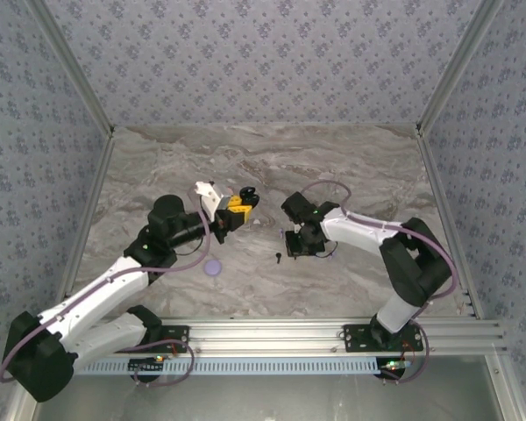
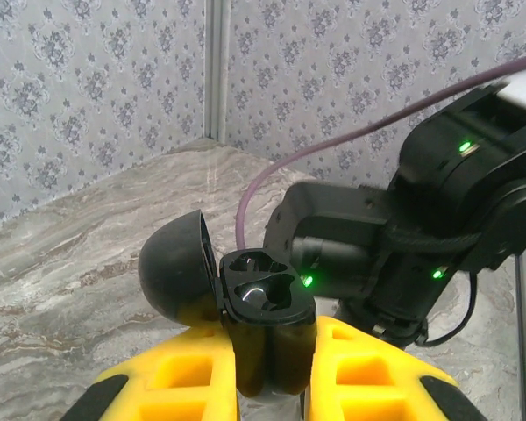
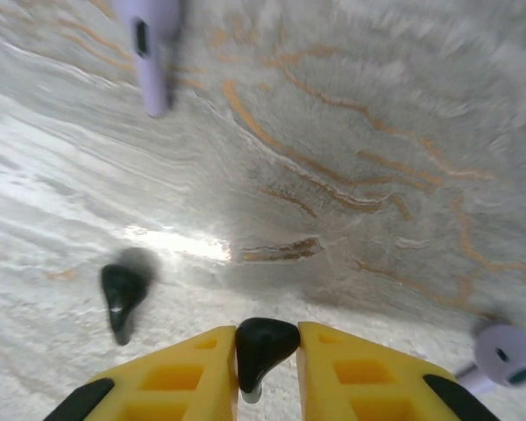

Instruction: Insert wireless bluetooth earbuds into charging case

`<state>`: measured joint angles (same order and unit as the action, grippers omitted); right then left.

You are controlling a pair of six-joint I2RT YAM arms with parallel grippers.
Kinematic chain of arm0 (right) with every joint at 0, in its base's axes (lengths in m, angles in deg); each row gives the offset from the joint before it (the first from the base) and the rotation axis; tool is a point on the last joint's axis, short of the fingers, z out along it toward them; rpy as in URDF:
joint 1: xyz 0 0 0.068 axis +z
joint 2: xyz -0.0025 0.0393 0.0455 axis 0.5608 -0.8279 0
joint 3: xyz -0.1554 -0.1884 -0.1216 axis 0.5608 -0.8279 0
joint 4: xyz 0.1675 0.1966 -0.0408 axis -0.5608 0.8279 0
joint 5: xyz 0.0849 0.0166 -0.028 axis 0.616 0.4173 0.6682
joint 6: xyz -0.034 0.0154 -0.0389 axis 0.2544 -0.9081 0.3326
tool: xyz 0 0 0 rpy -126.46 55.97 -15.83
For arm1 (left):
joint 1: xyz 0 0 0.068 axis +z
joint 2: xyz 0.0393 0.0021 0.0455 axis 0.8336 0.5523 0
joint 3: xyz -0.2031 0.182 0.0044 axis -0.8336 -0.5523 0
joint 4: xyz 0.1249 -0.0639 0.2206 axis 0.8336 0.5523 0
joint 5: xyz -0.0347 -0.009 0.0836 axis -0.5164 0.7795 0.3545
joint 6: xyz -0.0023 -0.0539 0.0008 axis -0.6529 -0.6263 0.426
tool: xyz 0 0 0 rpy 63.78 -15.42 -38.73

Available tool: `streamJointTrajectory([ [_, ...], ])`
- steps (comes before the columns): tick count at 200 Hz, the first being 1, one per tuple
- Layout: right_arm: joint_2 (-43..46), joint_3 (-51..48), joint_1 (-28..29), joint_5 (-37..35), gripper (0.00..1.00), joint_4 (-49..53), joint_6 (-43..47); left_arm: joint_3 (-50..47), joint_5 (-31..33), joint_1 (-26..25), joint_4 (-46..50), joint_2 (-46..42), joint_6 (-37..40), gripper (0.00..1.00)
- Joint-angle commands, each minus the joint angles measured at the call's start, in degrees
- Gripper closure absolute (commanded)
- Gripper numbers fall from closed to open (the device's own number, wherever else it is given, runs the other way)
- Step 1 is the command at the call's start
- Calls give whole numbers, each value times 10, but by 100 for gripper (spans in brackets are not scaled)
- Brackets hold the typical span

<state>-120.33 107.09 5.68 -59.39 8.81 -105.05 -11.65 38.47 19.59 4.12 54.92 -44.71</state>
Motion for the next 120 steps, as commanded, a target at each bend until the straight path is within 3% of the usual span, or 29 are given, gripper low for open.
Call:
streamJointTrajectory([
  [1, 68, 10, 2, -37, 75, 4, 9, 7, -13, -4, -56, 18, -17, 100],
  [55, 223, 40, 3, -45, 75, 9, 6, 28, -24, -17, -89, 70, -17, 100],
  [120, 329, 64, 7, -20, 75, -101, -4, 52, -49, -28, -128, 118, -22, 100],
])
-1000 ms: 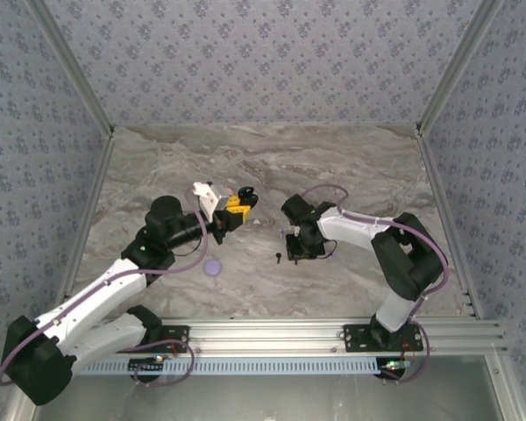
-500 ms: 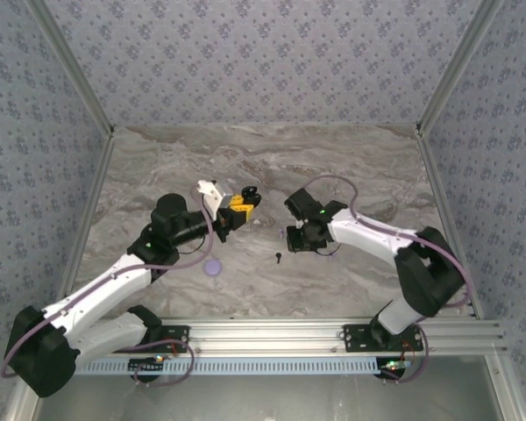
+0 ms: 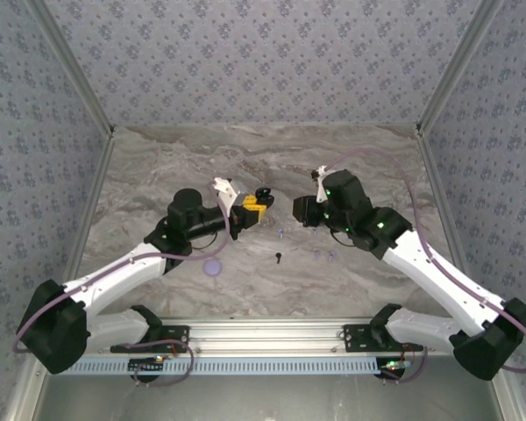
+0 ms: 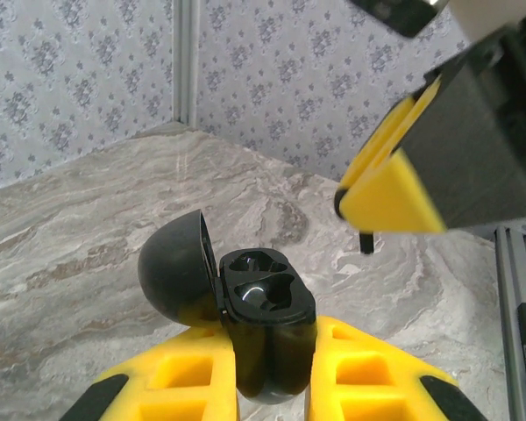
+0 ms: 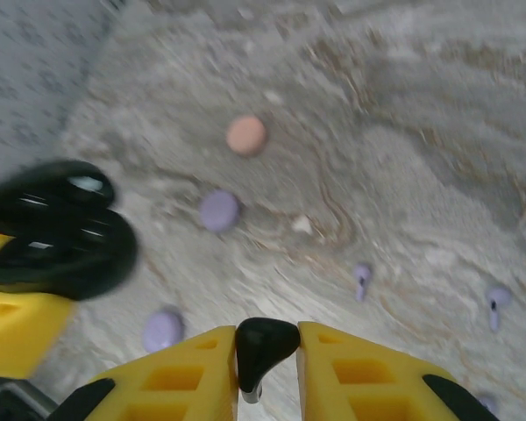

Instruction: Insert wireless bluetooth earbuds into charging case

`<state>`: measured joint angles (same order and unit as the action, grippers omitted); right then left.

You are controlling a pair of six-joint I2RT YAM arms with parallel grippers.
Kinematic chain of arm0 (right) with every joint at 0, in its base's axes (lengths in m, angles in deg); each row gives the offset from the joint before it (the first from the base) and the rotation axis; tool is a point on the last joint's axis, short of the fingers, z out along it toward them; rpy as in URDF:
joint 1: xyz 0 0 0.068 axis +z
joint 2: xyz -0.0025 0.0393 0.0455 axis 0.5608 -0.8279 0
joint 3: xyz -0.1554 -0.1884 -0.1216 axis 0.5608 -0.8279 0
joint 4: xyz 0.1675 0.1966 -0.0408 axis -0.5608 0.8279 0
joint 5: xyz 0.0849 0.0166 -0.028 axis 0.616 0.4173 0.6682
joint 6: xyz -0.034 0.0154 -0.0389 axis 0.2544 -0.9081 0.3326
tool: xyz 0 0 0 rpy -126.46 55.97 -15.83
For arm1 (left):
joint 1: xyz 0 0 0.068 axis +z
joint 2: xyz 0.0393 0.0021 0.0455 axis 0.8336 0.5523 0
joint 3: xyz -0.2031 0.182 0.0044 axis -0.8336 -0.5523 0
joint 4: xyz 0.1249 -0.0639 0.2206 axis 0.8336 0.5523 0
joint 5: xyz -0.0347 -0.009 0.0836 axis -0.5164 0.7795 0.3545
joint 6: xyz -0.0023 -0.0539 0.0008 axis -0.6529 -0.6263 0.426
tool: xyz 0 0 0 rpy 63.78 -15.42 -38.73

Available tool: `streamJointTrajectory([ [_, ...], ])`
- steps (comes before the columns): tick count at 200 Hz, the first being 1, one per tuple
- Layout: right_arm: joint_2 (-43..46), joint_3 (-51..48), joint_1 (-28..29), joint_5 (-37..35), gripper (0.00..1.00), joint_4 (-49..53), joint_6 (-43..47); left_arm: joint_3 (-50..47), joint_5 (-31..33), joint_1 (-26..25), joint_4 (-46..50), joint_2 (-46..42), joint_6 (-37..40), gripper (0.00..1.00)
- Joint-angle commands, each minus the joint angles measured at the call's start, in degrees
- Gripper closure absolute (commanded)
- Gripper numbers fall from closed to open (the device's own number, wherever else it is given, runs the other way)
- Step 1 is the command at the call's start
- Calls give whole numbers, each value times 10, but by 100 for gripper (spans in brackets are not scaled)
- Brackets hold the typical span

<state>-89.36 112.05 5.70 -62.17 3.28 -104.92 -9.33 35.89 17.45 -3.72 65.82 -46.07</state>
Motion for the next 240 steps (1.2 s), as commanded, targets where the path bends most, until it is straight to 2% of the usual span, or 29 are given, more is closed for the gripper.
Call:
streamJointTrajectory([
  [1, 20, 14, 7, 7, 75, -48, -6, 29, -24, -7, -49, 9, -9, 100],
  [69, 14, 23, 21, 5, 76, -114, -19, 32, -28, -15, -53, 18, -12, 100],
  [240, -40, 38, 39, 9, 76, -105, -6, 34, -31, -21, -48, 17, -7, 100],
])
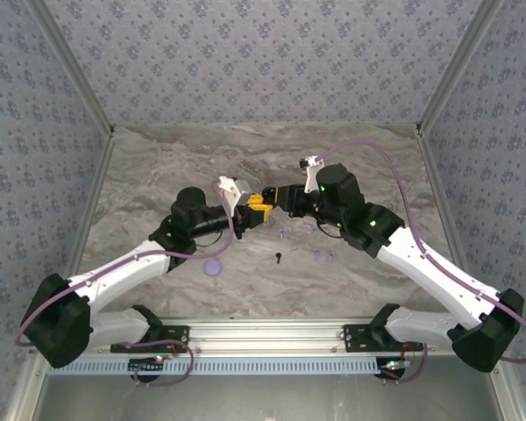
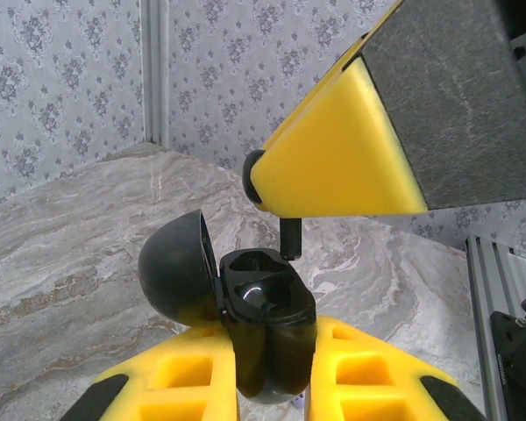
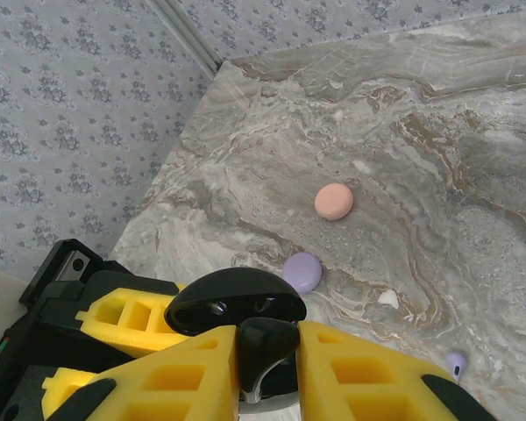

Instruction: Insert wireless bluetooth earbuds into charging case

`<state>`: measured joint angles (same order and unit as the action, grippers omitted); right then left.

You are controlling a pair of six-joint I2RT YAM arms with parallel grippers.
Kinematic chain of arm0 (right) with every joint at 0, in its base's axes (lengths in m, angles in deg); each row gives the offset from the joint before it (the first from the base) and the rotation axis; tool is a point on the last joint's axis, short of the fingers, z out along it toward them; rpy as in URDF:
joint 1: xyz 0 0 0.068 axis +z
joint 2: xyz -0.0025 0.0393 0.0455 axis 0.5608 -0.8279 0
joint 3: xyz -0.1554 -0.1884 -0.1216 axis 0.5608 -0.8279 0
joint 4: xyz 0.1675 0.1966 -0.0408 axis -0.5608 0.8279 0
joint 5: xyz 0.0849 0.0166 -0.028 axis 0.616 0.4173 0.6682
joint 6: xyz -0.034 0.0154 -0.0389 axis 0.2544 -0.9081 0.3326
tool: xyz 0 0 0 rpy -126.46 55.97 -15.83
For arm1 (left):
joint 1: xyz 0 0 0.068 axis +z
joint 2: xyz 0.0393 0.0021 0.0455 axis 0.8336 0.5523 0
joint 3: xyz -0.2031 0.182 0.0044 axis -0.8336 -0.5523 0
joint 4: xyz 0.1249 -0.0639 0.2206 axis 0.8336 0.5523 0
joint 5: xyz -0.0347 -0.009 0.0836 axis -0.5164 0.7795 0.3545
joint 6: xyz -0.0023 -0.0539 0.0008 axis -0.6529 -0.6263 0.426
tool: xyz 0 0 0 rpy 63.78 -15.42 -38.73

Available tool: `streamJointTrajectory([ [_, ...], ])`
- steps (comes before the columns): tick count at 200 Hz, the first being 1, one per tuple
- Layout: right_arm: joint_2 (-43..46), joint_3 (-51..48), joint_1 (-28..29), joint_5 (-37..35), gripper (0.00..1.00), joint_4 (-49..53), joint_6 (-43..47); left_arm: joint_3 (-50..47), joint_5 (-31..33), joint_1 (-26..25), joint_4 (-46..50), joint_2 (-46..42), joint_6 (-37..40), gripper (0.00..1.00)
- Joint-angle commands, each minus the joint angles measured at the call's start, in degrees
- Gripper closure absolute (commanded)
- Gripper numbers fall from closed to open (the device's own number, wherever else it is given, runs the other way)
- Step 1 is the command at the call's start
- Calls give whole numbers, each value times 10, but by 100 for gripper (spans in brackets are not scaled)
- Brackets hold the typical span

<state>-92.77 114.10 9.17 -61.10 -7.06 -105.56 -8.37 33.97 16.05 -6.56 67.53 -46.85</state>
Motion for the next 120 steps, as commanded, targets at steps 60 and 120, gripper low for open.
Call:
streamJointTrajectory([
  [60, -10, 16, 7, -3, 76, 4, 4, 26, -11, -8, -22, 3, 1, 100],
  [120, -14, 22, 7, 17, 74, 40, 12, 26, -7, -8, -27, 5, 3, 100],
])
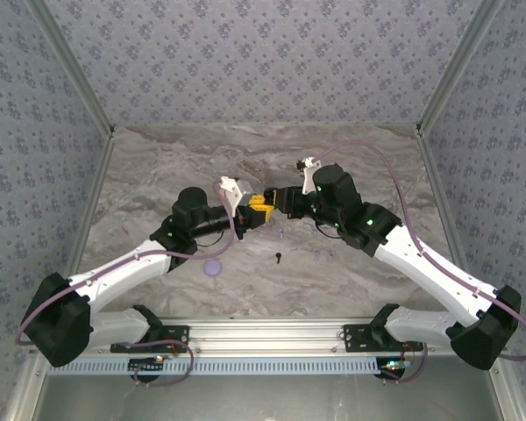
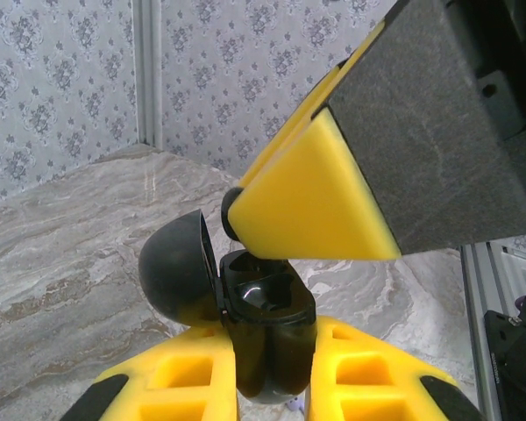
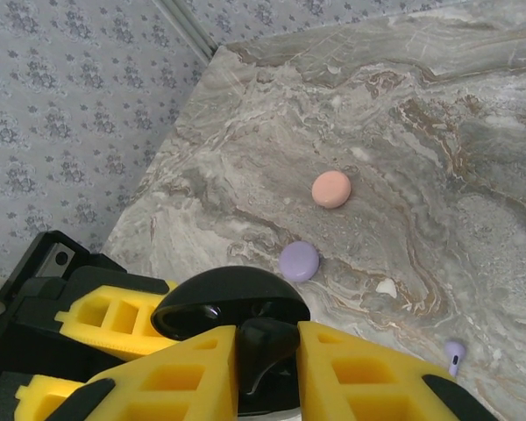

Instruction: Insert wireless bluetooth earbuds into charging case

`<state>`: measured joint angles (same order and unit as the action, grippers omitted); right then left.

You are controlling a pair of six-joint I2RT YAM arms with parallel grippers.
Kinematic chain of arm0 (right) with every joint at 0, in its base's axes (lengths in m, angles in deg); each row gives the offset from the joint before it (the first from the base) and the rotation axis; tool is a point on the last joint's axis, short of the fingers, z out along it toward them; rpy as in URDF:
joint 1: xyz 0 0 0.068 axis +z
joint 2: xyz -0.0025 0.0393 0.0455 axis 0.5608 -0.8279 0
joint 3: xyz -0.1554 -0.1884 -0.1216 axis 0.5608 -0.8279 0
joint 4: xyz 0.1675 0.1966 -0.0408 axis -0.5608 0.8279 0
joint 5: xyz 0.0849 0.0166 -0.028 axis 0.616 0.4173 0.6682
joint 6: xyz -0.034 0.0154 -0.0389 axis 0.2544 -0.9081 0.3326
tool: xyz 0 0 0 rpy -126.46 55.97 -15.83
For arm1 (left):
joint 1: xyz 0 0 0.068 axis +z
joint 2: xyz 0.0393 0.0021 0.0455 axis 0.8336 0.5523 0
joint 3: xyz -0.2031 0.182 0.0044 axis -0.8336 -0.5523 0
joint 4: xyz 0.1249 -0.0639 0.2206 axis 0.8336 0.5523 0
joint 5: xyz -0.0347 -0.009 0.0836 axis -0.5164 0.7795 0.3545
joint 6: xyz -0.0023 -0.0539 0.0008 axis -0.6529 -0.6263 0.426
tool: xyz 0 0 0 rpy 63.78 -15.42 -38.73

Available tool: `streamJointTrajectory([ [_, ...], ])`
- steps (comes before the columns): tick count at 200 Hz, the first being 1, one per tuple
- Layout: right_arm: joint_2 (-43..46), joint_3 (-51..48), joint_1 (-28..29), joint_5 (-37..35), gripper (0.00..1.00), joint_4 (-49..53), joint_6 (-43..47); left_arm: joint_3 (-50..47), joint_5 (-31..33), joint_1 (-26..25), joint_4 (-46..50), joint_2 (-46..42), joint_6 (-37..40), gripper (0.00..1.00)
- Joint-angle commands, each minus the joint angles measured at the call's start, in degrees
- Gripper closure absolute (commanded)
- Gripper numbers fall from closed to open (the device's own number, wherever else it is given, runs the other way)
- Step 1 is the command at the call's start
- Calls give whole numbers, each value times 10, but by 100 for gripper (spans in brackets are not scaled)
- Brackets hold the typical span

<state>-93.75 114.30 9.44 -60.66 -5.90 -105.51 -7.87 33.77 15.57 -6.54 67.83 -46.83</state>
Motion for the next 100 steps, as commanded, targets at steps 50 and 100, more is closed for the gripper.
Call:
streamJointTrajectory([
  [50, -12, 39, 1, 43, 64, 48, 28, 21, -6, -4, -29, 3, 3, 100],
  [100, 11, 80, -12, 32, 51, 77, 55, 15, 2, -4, -29, 1, 4, 100],
])
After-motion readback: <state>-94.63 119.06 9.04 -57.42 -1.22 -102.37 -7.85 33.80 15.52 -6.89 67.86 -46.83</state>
